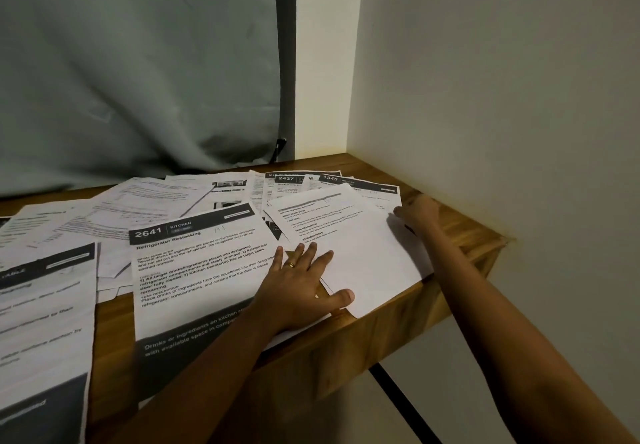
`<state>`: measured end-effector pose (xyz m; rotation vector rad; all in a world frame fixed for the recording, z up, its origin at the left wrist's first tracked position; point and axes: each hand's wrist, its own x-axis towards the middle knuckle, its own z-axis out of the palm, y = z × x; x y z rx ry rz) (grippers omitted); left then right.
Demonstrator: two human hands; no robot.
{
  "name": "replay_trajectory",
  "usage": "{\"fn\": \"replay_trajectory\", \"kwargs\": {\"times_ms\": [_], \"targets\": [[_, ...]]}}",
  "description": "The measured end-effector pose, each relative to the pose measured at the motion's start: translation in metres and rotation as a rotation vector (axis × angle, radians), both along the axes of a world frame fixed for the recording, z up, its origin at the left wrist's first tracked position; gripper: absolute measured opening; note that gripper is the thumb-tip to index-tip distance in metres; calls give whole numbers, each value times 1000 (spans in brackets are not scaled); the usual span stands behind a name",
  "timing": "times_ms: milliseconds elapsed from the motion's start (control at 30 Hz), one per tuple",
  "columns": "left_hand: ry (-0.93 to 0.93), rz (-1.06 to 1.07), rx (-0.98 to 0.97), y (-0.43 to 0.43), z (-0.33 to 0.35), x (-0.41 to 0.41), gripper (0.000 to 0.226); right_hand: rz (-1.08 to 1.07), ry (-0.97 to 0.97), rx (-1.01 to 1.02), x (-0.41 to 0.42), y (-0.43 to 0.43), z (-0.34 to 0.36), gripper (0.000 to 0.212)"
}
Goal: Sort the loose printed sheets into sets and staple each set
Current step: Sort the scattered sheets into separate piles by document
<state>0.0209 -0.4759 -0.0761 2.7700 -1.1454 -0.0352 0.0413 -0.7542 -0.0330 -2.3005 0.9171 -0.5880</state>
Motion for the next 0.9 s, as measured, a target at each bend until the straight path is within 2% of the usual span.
{"fn": "replay_trajectory", "kwargs": {"times_ms": [200, 367, 500, 567, 767, 900], "targets": [[15, 4, -15, 0, 1, -1, 93, 32, 271, 113, 19, -7, 27, 29], [14, 2, -29, 0, 1, -1, 97, 25, 293, 165, 25, -7, 30, 27], [23, -1, -42, 0, 1, -1, 97, -41, -32, 274, 31, -11, 28, 15], [25, -2, -39, 0, 1, -1, 98, -41, -179, 172, 31, -13, 42, 22], [26, 0, -44, 1, 1, -2, 93, 43, -565, -56, 22, -1, 125, 19], [26, 4, -40, 1, 3, -2, 94, 85, -723, -169, 18, 2, 176, 26]]}}
